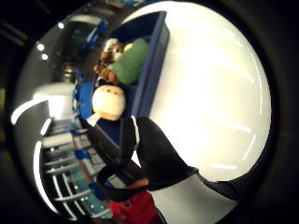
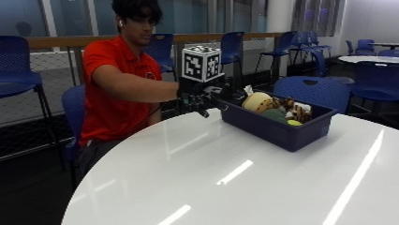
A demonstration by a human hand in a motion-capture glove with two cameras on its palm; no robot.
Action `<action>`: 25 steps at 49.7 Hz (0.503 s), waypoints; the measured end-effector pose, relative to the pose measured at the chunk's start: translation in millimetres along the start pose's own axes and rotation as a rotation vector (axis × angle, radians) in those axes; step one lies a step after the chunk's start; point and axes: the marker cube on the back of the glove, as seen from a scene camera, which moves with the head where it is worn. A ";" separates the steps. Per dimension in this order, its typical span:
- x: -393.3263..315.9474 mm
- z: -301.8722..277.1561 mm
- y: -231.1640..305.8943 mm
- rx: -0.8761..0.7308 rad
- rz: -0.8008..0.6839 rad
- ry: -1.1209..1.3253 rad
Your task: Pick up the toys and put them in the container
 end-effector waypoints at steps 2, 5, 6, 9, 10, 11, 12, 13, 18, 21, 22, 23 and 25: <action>7.5 3.3 4.4 0.000 0.008 0.007; 20.6 8.5 11.2 -0.004 0.026 0.012; 24.5 10.0 13.1 -0.006 0.034 0.012; 33.5 13.1 17.6 -0.013 0.056 0.014; 35.9 13.5 18.7 -0.014 0.060 0.016; 38.4 13.7 19.8 -0.014 0.064 0.017; 41.2 13.8 21.0 -0.012 0.068 0.019; 44.5 13.8 22.5 -0.010 0.074 0.019; 56.9 12.7 30.4 0.007 0.093 0.013; 61.3 11.3 35.1 0.013 0.096 0.010; 63.1 10.7 37.0 0.014 0.094 0.010; 64.9 10.0 38.8 0.014 0.092 0.010; 67.1 9.0 41.7 0.014 0.091 0.009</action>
